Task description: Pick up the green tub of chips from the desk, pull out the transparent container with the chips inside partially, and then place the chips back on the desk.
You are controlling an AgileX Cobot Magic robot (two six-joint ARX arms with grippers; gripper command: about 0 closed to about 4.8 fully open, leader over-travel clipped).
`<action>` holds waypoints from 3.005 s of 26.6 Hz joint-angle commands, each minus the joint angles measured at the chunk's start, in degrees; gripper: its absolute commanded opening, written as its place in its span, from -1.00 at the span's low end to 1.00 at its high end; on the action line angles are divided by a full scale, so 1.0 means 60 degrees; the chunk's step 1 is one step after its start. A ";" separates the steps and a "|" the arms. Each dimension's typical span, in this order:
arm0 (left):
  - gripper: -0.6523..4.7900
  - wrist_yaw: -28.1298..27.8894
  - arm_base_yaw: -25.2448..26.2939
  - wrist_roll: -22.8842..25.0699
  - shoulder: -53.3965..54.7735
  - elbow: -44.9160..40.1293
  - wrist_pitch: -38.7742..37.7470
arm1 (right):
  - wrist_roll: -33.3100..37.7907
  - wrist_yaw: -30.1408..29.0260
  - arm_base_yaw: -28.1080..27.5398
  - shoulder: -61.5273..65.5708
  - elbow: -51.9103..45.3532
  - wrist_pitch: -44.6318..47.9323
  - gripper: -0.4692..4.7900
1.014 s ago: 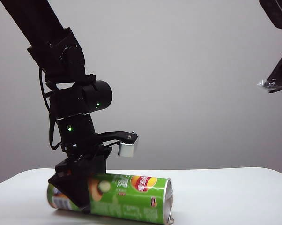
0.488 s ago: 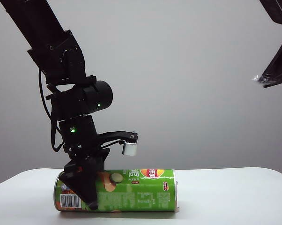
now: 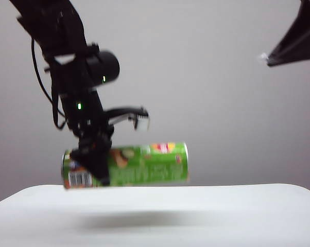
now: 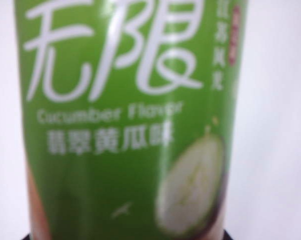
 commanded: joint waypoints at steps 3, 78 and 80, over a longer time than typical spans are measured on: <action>0.21 0.0488 -0.0514 -0.0557 -0.1883 0.0036 -0.0783 | 0.1049 -0.0222 -0.0015 0.0273 0.0058 0.1537 -0.47; 0.21 0.0004 -0.0947 -0.0095 -0.3847 0.0015 -0.2503 | 0.2932 -0.4036 -0.1195 0.1756 0.0051 0.3945 -0.84; 0.21 0.0015 -0.0882 -0.0095 -0.3847 0.0015 -0.2575 | 0.2929 -0.4040 -0.1195 0.1756 0.0051 0.3945 -0.84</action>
